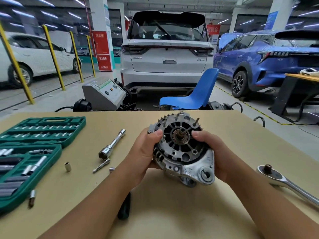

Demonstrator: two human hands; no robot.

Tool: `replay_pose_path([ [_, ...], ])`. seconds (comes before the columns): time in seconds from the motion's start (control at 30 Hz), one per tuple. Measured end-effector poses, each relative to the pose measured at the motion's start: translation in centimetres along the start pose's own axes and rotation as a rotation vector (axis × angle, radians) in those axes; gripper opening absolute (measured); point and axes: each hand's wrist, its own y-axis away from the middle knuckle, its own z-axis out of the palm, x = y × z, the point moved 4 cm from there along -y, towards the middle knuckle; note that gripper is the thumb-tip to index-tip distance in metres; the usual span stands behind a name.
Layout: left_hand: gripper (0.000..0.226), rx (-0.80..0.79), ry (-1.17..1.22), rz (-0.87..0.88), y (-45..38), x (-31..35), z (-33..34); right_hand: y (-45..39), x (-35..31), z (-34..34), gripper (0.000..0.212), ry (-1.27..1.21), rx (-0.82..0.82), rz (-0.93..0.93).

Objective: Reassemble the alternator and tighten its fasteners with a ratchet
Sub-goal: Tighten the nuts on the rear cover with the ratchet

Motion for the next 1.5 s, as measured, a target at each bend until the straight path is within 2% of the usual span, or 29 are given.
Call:
replay_pose_path([
  [0.07,0.072,0.042,-0.032,0.027,0.2,0.5,0.2,0.0,-0.1,0.2,0.074,-0.092,-0.048,-0.011],
  [0.13,0.071,0.088,-0.074,0.062,0.5,1.5,0.7,0.2,-0.3,0.6,0.075,-0.296,-0.124,-0.023],
  [0.23,0.088,0.104,-0.151,0.102,1.1,3.6,1.0,-0.2,-0.1,-0.3,0.092,-0.511,0.036,-0.1],
  [0.27,0.087,0.068,-0.146,0.137,1.2,4.4,0.8,-0.1,-0.3,0.2,0.083,-0.577,0.029,-0.143],
  [0.3,0.077,0.011,-0.118,0.175,1.5,5.4,0.6,0.3,-0.8,1.5,0.071,-0.634,-0.062,-0.161],
  [0.33,0.063,-0.051,-0.072,0.219,1.6,6.3,0.3,0.5,-1.1,2.8,0.067,-0.67,-0.201,-0.18],
  [0.4,0.038,-0.131,0.014,0.296,2.0,7.8,0.1,0.6,-0.7,4.2,0.071,-0.772,-0.283,-0.105],
  [0.47,0.033,-0.022,-0.036,0.38,2.1,8.1,-0.5,0.3,0.4,4.1,0.057,-0.859,-0.274,0.014],
  [0.57,0.035,0.346,-0.318,0.431,1.9,7.1,-1.7,0.6,1.2,3.4,0.057,-0.95,-0.235,0.061],
  [0.63,0.034,0.323,-0.333,0.341,1.5,6.1,-1.5,0.8,1.2,3.0,0.056,-0.925,-0.205,0.068],
  [0.7,0.013,0.237,-0.291,0.303,1.3,5.2,-0.6,0.9,0.9,2.4,0.054,-0.925,-0.203,0.052],
  [0.77,0.023,0.218,-0.322,0.306,1.3,4.2,0.3,0.9,0.7,1.8,0.051,-0.914,-0.153,0.007],
  [0.8,0.018,0.194,-0.3,0.307,1.3,3.5,0.7,0.9,0.5,1.5,0.052,-0.883,-0.097,-0.029],
  [0.83,0.023,0.169,-0.24,0.283,1.3,3.0,1.3,0.8,0.1,1.2,0.056,-0.852,-0.058,-0.081],
  [0.9,0.075,0.098,-0.052,0.219,1.0,1.7,2.0,0.9,-1.4,1.2,0.068,-0.779,-0.054,-0.232],
  [0.93,0.09,0.042,0.03,0.193,0.8,1.0,2.4,0.9,-2.3,1.2,0.074,-0.743,-0.043,-0.29],
  [1.0,0.08,-0.114,0.058,0.23,0.8,0.8,3.9,1.3,-3.5,1.6,0.073,-0.681,-0.066,-0.377],
  [1.07,0.07,-0.114,0.076,0.215,0.7,0.5,4.6,1.7,-4.0,2.0,0.068,-0.597,-0.101,-0.429],
  [1.2,0.081,-0.116,0.272,0.227,0.5,-0.2,4.5,1.8,-4.4,2.7,0.087,-0.429,0.039,-0.49],
  [1.27,0.087,-0.183,0.306,0.277,0.7,0.0,4.7,2.0,-4.2,2.2,0.073,-0.314,0.132,-0.579],
  [1.33,0.083,-0.26,0.337,0.302,1.0,0.0,4.9,2.6,-4.2,1.9,0.056,-0.138,0.246,-0.662],
  [1.43,0.076,-0.324,0.394,0.292,1.2,-0.1,4.8,3.3,-4.5,2.6,0.051,-0.004,0.3,-0.715],
  [1.5,0.077,-0.299,0.478,0.201,1.3,-0.2,4.6,3.5,-4.3,3.3,0.047,0.06,0.36,-0.712],
])
